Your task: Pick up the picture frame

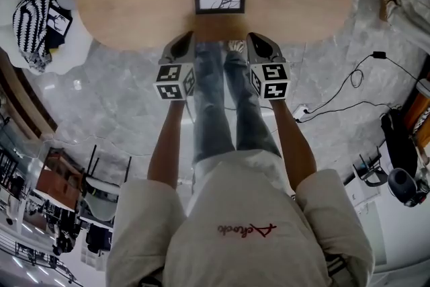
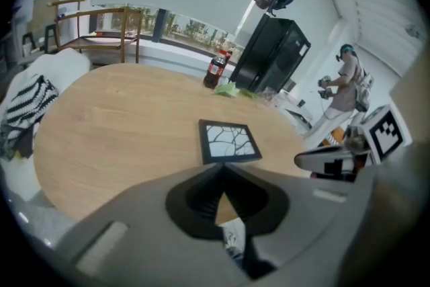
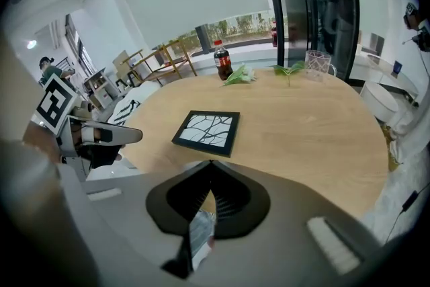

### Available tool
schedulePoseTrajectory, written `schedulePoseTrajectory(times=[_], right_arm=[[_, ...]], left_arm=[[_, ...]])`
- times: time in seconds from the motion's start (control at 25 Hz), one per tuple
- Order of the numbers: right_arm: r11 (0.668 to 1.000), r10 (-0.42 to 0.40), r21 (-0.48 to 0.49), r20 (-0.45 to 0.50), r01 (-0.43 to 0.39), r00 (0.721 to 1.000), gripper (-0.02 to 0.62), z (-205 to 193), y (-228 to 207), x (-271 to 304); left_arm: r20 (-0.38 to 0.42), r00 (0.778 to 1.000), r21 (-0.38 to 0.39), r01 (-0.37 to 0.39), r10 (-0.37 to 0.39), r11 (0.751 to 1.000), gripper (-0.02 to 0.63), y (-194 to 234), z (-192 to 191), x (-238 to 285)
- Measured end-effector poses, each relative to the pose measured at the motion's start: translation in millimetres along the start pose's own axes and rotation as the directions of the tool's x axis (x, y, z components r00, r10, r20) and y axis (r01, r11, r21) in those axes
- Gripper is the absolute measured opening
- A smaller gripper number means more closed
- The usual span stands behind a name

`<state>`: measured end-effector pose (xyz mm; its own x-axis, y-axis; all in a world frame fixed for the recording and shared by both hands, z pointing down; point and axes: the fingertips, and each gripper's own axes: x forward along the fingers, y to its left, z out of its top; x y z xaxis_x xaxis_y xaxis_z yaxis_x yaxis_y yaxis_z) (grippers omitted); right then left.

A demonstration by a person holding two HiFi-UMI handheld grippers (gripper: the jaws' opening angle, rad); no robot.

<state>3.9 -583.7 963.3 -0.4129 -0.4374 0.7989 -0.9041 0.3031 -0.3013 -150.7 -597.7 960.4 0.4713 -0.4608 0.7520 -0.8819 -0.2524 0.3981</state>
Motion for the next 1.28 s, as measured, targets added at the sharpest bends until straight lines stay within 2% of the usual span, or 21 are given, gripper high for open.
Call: schedulePoseTrajectory(times=[0.52,0.92,1.12,1.28], right_arm=[[0.999,-0.029,0.023,0.012,0.029,0.999,0.005,40.6,-28.2,55.9],[0.998,-0.042,0.057,0.003,0.041,0.999,0.006,48.1,-42.5,85.8],[0.996,-0.041,0.079,0.009,0.040,0.999,0.008,50.4,-49.1,91.8],[0.994,-0.009,0.111,0.011,0.008,1.000,0.085,50.6,-49.0,97.5]], left_arm=[[0.027,1.000,0.001,-0.002,0.002,1.000,0.001,23.9,35.2,42.5],[0.006,1.000,-0.001,-0.017,0.017,1.000,0.002,42.9,43.4,79.4],[0.004,1.000,-0.037,-0.002,0.003,0.999,0.002,43.9,49.2,89.2],[-0.014,1.000,-0.051,0.017,-0.018,0.999,0.090,41.7,44.2,95.4]])
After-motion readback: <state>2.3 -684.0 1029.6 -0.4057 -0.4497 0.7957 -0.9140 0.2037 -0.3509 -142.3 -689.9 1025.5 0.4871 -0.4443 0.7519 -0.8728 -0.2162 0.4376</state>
